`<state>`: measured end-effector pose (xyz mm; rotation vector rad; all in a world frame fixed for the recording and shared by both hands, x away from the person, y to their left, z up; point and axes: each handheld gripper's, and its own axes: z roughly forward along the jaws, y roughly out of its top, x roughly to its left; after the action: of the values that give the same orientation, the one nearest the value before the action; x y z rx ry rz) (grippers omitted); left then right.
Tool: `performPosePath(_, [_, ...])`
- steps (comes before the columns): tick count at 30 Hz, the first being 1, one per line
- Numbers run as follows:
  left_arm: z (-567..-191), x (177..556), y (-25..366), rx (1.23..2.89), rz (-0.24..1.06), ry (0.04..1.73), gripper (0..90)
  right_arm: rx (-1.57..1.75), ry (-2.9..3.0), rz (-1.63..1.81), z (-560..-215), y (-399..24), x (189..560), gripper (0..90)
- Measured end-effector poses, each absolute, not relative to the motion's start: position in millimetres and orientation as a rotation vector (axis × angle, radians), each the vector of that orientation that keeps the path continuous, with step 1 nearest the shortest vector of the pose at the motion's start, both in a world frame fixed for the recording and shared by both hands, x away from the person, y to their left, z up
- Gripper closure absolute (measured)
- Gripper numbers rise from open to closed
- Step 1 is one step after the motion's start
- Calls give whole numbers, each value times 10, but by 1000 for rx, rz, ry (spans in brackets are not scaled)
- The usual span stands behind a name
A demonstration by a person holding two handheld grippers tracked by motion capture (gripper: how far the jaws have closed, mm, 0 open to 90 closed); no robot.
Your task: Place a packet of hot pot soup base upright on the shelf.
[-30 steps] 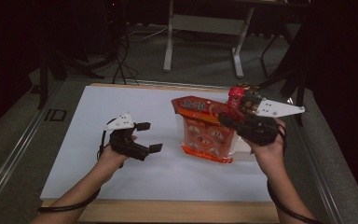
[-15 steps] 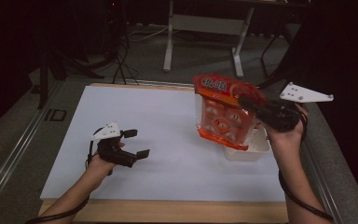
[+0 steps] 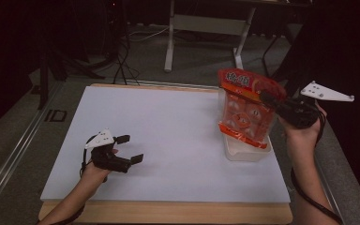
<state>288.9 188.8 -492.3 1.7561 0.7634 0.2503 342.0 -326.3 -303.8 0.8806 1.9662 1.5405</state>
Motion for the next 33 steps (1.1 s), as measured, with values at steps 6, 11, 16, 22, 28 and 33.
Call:
performPosePath(6, [-4987, 2837, 1891, 1777, 228, 764, 28, 944, 1941, 1530, -3147, -3401, 3482, 900])
performPosePath(11, [-5008, 2830, 1916, 1746, 221, 768, 27, 977, 1942, 1523, -3266, -3468, 3530, 900])
performPosePath(16, [-5024, 2846, 1948, 1744, 226, 798, 27, 1009, 1952, 1531, -3385, -3495, 3571, 900])
performPosePath(22, [-5043, 2849, 1963, 1742, 223, 802, 27, 1041, 1955, 1551, -3462, -3541, 3587, 899])
performPosePath(28, [-5065, 2861, 1968, 1743, 216, 809, 27, 1075, 1971, 1538, -3583, -3565, 3599, 899])
performPosePath(33, [-5075, 2873, 1974, 1741, 214, 808, 26, 1118, 1985, 1554, -3712, -3582, 3627, 898])
